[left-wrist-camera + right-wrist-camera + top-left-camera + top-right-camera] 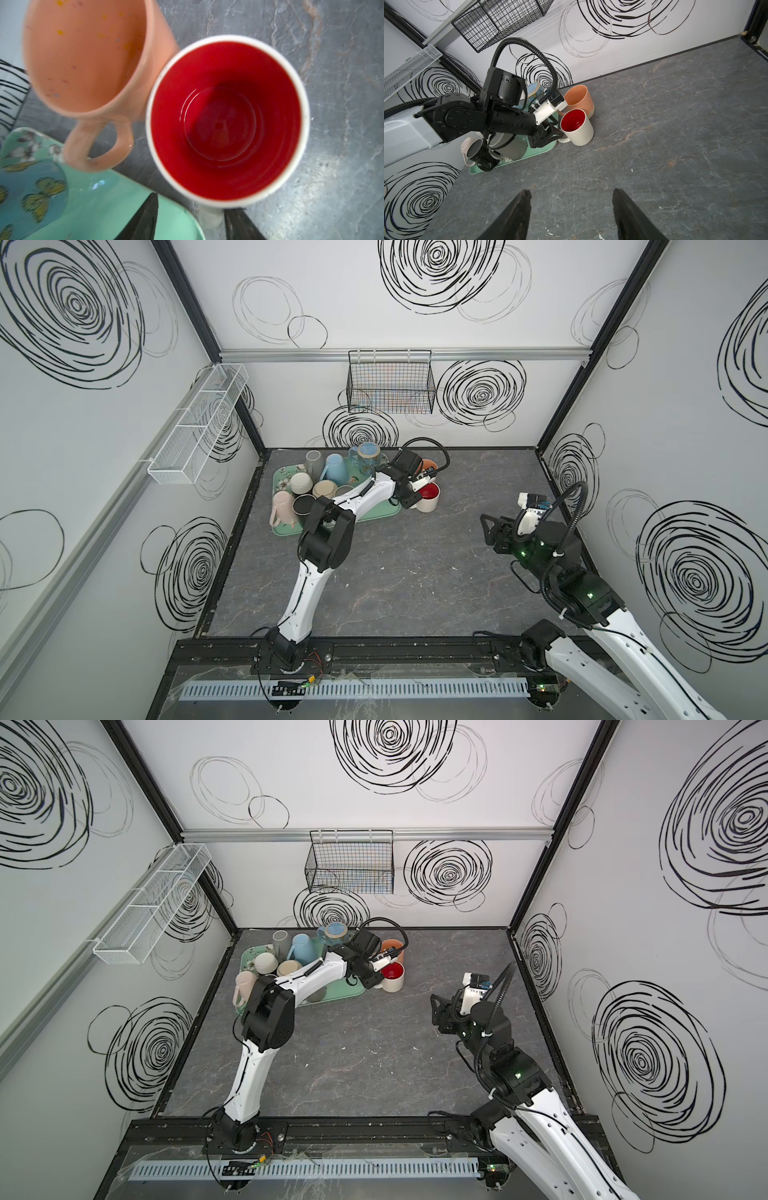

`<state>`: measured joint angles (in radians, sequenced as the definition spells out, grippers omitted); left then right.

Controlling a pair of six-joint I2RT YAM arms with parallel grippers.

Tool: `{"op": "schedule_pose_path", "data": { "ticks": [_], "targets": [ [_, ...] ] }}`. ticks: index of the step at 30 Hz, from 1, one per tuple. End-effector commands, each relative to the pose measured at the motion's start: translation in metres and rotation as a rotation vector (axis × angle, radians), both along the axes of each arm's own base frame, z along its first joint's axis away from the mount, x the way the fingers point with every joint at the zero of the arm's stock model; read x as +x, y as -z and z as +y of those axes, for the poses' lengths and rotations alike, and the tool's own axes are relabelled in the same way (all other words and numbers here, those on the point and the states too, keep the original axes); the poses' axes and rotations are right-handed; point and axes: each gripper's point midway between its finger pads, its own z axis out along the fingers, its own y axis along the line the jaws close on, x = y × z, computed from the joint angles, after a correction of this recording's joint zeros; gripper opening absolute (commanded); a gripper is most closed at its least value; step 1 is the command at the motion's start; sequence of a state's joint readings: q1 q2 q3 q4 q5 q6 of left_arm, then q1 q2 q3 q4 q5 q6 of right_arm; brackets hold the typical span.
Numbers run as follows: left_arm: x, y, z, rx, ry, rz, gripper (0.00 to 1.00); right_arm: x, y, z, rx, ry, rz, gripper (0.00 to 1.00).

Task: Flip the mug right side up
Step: 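Lower the white mug beside the peach mug and release it with the left gripper, then move both grippers back to the tray toward the grey mug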

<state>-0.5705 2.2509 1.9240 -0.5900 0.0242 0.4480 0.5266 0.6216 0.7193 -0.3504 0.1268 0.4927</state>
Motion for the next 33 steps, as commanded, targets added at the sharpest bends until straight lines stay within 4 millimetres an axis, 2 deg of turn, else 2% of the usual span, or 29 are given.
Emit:
{"op": "schedule_pose_path", "data": {
  "ticks": [1, 4, 8, 12, 17, 19, 21, 24, 29, 33],
  "targets": [
    [0.002, -0.089, 0.004, -0.079, -0.068, -0.177, 0.57, -0.001, -0.003, 0.005, 0.021, -0.026, 0.003, 0.67],
    [-0.014, -0.121, 0.021, -0.086, -0.109, -0.22, 0.59, 0.001, -0.003, 0.01, 0.014, -0.051, 0.012, 0.67],
    [-0.032, -0.163, 0.054, -0.102, -0.177, -0.295, 0.62, 0.009, 0.006, 0.019, -0.02, -0.074, 0.054, 0.66],
    [-0.046, -0.175, 0.093, -0.131, -0.293, -0.328, 0.64, 0.018, 0.022, 0.036, -0.033, -0.133, 0.105, 0.64],
    [-0.068, -0.155, 0.148, -0.22, -0.48, -0.281, 0.66, 0.026, 0.038, 0.072, -0.047, -0.227, 0.151, 0.63],
    [-0.075, -0.151, 0.174, -0.309, -0.59, -0.25, 0.67, 0.028, 0.038, 0.092, -0.066, -0.274, 0.145, 0.57],
    [-0.081, -0.147, 0.197, -0.464, -0.691, -0.214, 0.67, 0.032, 0.041, 0.116, -0.093, -0.328, 0.151, 0.47],
    [-0.088, -0.138, 0.227, -0.649, -0.792, -0.178, 0.67, 0.038, 0.048, 0.152, -0.134, -0.404, 0.177, 0.43],
    [-0.085, -0.13, 0.263, -0.751, -0.847, -0.113, 0.67, 0.039, 0.05, 0.211, -0.076, -0.549, 0.223, 0.45],
    [-0.069, -0.11, 0.278, -0.816, -0.874, -0.063, 0.62, 0.05, 0.07, 0.238, -0.092, -0.585, 0.275, 0.47]
  ]
}}
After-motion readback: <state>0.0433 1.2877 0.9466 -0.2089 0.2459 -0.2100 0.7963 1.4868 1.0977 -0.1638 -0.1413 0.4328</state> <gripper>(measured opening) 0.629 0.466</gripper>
